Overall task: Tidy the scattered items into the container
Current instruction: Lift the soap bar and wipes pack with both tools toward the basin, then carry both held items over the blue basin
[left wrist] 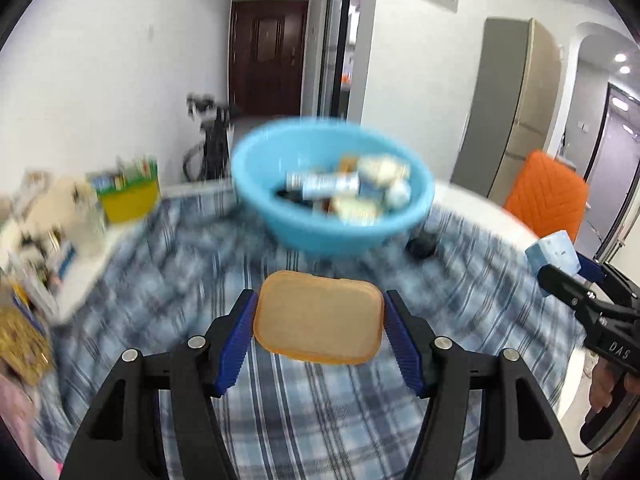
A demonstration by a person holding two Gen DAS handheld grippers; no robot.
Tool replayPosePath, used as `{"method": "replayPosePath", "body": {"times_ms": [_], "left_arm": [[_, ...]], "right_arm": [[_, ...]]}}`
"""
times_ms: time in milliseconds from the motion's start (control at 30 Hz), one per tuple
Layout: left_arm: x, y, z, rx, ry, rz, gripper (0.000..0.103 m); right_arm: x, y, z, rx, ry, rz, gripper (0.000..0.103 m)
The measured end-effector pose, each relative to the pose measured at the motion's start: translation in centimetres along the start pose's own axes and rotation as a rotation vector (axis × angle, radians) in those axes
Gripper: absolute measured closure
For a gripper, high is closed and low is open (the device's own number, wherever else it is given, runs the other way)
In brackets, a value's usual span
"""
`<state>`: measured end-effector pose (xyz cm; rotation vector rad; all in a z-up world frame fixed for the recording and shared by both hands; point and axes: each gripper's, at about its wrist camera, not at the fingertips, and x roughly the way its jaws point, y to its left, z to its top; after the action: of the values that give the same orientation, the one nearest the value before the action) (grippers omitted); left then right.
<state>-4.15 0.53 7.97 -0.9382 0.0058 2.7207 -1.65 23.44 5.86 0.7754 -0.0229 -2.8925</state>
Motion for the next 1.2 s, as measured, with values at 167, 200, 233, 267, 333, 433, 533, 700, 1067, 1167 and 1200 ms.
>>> {"method": "replayPosePath", "body": {"times_ms": [167,200,233,267,333,433,533,700,1067,1167,1200], "left_arm": [[-4.4,-1.0,4.0,0.013,-0.097,-0.007,0.037],[-5.5,-1.3,4.8,0.025,-0.12,-0.004,0.037],[-6.2,-1.5,5.2,0.032,-0.134,-0.008,0.037],[-6.9,-1.6,5.6,0.036,-0.149,-0.015,0.037],[-8.3,-1.8,6.2,0.043,-0.18,-0.015,0.037],[-9.9,-1.9,5.9,0.057,-0.213,0.011,0.037],[-10.6,-1.6,4.8,0.049,-0.218,0.003,0.037],[-10.6,-1.2,3.3,0.035,-0.192,-0.004,0.037],[-8.4,-0.8,4.7,-0.005,-0.214,-0.019,0.037],[-7.3,-1.2,6.9,0.018,-0.225,-0.049,0.037],[-6.6,-1.4,8.0,0.031,-0.237,-0.047,0.037]], "right_arm": [[-3.5,0.9,3.4,-0.025,-0.11,0.002,0.03],[-4.2,1.0,4.0,-0.03,-0.13,0.0,0.03],[-4.9,1.1,4.5,-0.035,-0.149,-0.002,0.03],[-5.7,1.3,5.0,-0.041,-0.17,-0.004,0.03],[-6.9,1.5,5.7,-0.047,-0.202,-0.008,0.03],[-8.5,1.7,6.2,-0.053,-0.245,-0.015,0.03],[-9.3,1.9,5.6,-0.054,-0.264,-0.019,0.03],[-9.2,1.9,4.3,-0.042,-0.246,-0.01,0.03],[-8.6,1.7,5.0,-0.052,-0.25,-0.005,0.03],[-8.3,1.6,6.3,-0.065,-0.263,0.005,0.03],[-8.0,1.7,6.7,-0.075,-0.266,0.001,0.03]]}}
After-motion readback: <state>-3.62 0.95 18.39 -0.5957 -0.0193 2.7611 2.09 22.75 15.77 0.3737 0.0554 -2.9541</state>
